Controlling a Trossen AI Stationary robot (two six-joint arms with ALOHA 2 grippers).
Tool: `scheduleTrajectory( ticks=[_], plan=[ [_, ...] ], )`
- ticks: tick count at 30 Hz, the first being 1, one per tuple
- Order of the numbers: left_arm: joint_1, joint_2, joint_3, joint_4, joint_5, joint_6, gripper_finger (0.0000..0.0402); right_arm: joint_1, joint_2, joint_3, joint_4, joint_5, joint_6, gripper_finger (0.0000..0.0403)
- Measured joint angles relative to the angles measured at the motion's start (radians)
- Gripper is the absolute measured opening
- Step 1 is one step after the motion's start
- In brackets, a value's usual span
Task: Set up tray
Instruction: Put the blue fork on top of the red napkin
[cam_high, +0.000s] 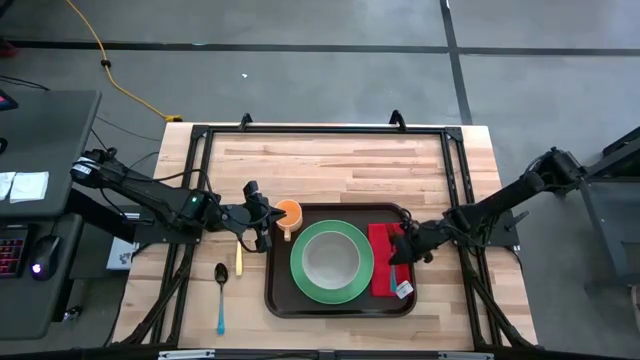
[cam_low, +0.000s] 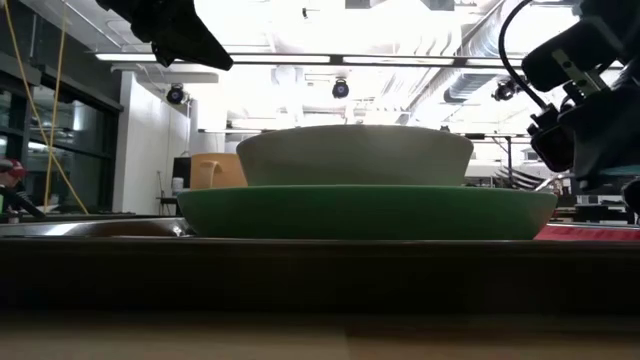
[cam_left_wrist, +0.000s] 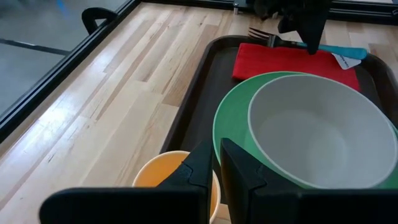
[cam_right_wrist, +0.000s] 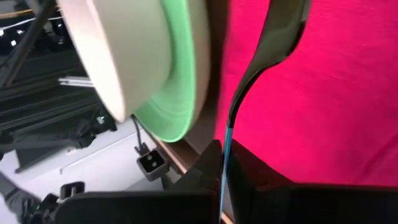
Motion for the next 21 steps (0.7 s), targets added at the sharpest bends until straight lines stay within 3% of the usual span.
scheduleTrajectory(
  ticks=[21],
  plan=[
    [0.000, 0.000, 0.001, 0.002, 0.000, 0.000, 0.0062, 0.015, 0.000, 0.000, -0.051, 0.003, 0.027, 0.0000]
  ],
)
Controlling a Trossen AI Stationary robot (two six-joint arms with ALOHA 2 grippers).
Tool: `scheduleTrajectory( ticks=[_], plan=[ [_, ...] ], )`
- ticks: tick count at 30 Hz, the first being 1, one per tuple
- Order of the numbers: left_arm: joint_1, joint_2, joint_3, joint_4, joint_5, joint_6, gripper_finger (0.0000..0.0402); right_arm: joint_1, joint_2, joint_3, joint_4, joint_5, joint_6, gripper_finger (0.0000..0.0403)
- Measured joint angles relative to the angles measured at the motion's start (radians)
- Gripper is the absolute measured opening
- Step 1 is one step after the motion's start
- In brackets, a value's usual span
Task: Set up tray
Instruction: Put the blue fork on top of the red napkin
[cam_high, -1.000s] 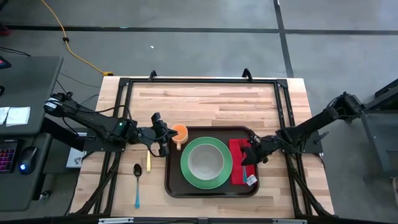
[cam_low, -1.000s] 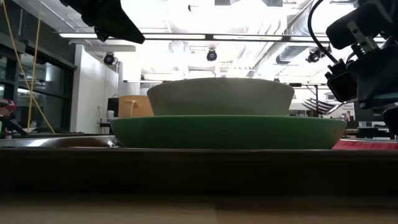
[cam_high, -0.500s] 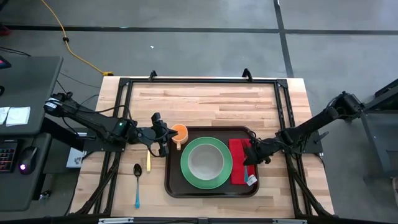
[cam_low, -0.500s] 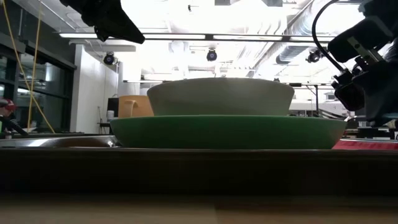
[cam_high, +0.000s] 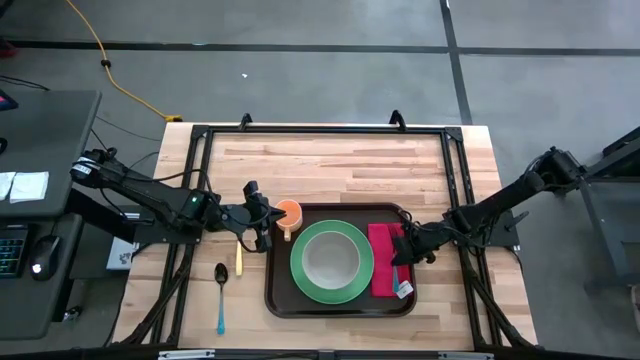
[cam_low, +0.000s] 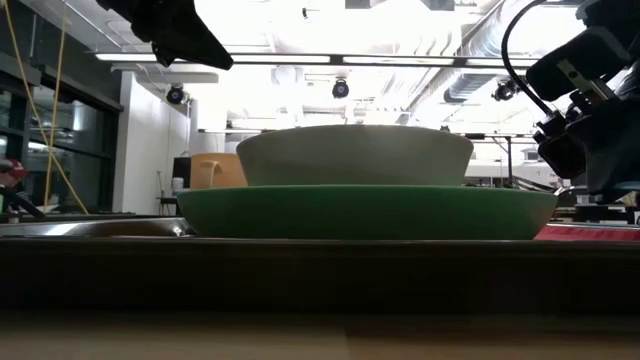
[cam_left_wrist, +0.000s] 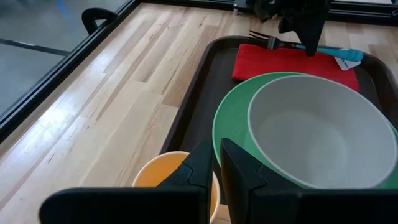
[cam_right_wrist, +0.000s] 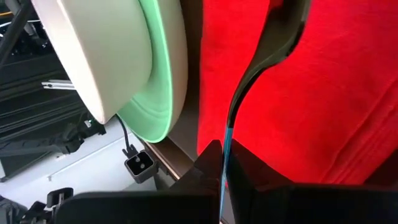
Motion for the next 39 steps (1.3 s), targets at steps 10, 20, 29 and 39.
scheduleTrajectory(
  ticks=[10, 20, 29, 39],
  plan=[
    [0.000, 0.000, 0.000, 0.003, 0.000, 0.000, 0.0062, 0.000, 0.000, 0.000, -0.009, 0.054, -0.040, 0.0000],
    [0.000, 0.000, 0.000, 0.005, 0.000, 0.000, 0.0063, 0.000, 0.061, 0.000, 0.036, 0.024, -0.041, 0.0000],
    [0.000, 0.000, 0.000, 0.005, 0.000, 0.000, 0.0062, 0.000, 0.188, 0.001, 0.165, -0.034, -0.023, 0.0000],
    [0.000, 0.000, 0.000, 0.005, 0.006, 0.000, 0.0062, -0.009, 0.188, 0.001, 0.171, 0.001, -0.023, 0.0000]
  ],
)
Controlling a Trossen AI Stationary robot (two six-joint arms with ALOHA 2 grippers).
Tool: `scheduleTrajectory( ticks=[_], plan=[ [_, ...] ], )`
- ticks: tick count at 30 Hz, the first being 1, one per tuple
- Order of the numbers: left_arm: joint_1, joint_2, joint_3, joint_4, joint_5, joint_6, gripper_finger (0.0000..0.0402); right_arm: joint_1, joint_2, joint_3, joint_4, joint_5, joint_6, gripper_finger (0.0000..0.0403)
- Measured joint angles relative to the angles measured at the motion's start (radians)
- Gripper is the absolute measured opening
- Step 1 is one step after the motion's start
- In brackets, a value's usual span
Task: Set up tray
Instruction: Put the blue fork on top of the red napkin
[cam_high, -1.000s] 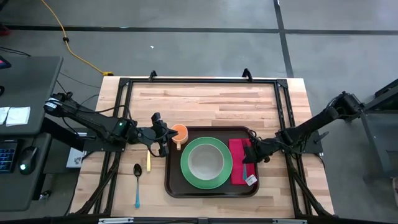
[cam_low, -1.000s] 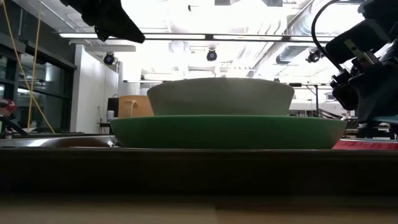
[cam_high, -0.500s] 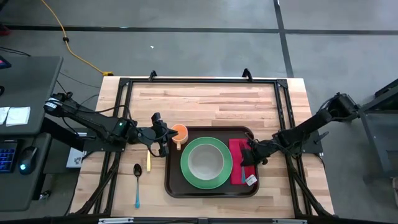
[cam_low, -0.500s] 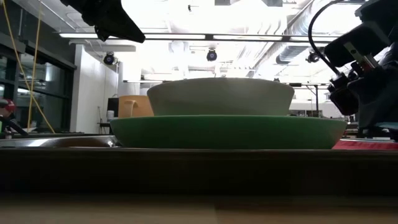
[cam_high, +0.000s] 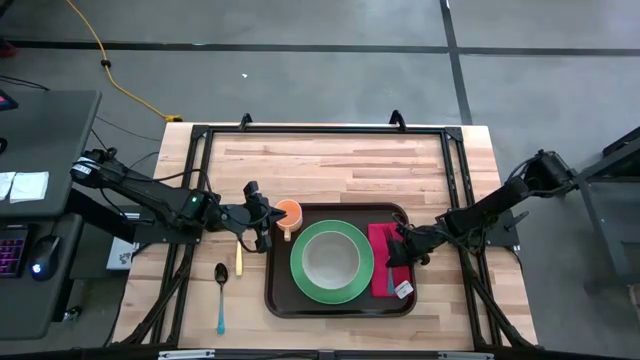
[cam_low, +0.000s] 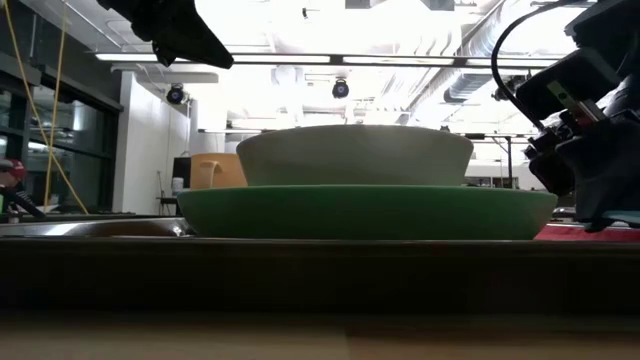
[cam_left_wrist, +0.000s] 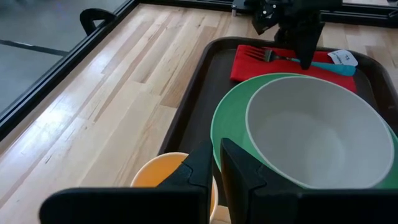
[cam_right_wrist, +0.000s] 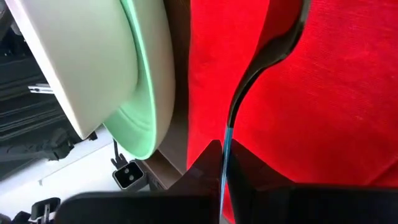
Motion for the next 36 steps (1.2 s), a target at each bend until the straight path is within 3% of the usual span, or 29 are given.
scheduleTrajectory(
  ticks=[24, 36],
  plan=[
    [0.000, 0.000, 0.000, 0.000, 0.012, 0.000, 0.0062, -0.032, 0.000, 0.000, -0.031, -0.037, -0.026, 0.0002],
    [0.000, 0.000, 0.000, 0.001, 0.011, 0.000, 0.0062, -0.032, 0.000, 0.000, -0.031, -0.043, -0.028, 0.0047]
  ],
)
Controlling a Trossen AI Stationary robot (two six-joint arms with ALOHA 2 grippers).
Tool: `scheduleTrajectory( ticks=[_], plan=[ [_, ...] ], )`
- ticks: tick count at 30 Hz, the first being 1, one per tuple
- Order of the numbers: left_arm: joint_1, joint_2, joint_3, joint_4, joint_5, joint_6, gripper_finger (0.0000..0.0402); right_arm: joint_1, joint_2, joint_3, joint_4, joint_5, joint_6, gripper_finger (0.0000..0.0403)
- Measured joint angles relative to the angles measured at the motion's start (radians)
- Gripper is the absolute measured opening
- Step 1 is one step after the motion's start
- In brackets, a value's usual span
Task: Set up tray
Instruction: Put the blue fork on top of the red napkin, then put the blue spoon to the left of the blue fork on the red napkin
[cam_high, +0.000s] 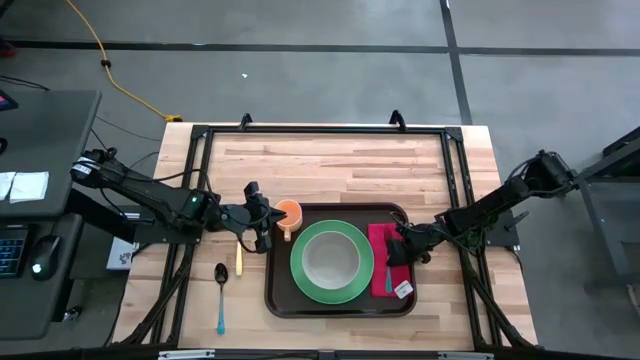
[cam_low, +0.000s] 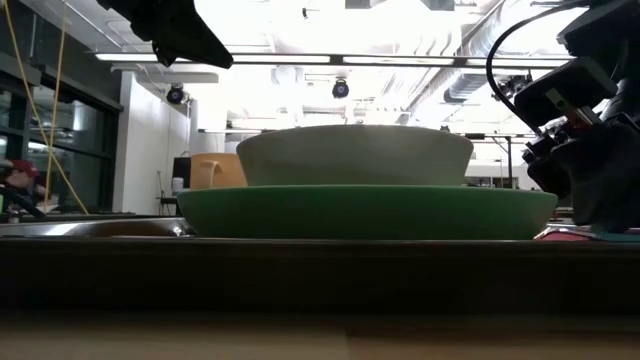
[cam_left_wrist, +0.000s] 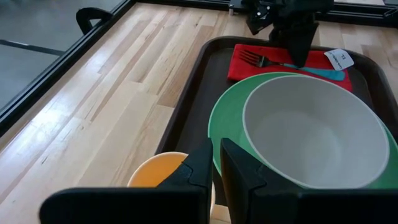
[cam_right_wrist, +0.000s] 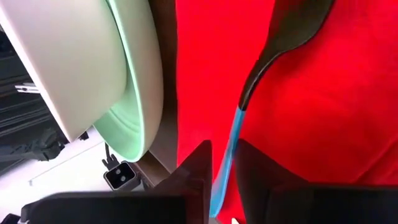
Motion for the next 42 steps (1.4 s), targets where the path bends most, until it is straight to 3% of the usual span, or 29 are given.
scheduleTrajectory(
  ticks=[22, 32, 42],
  plan=[
    [0.000, 0.000, 0.000, 0.000, -0.001, 0.000, 0.0062, 0.000, -0.010, 0.000, 0.002, -0.153, 0.001, 0.0049],
    [0.000, 0.000, 0.000, 0.000, 0.006, 0.000, 0.0063, 0.000, -0.141, 0.000, -0.007, -0.162, -0.023, 0.0037],
    [0.000, 0.000, 0.000, -0.002, 0.031, -0.016, 0.0062, 0.000, -0.349, 0.000, -0.090, -0.086, -0.108, 0.0024]
  ],
)
